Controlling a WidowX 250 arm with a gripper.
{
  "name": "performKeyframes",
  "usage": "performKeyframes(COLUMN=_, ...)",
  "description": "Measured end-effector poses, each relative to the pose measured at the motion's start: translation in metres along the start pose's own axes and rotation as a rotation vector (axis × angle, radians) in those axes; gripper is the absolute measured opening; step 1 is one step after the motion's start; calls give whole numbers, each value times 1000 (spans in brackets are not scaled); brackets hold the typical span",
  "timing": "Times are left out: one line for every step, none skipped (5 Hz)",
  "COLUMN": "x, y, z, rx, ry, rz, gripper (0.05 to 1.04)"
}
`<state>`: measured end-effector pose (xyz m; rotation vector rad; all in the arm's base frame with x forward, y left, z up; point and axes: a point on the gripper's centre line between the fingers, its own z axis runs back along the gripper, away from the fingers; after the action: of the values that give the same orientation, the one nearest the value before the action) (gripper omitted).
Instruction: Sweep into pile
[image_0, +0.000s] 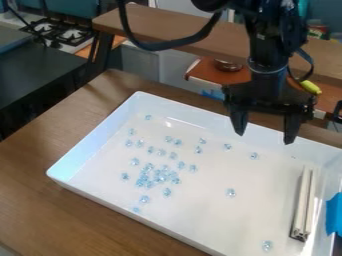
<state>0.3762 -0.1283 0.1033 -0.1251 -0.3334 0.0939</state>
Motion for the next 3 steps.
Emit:
performKeyframes(x=-6, y=2, z=-14, rx=16, ry=37, rz=5, gripper=1001)
performKeyframes(x=-13, y=-5, z=-37, rx=36, ry=105, rz=16, gripper=1000)
performKeyframes(x=-16, y=-14, z=-50, rx=29, ry=122, rz=18, gripper=1000)
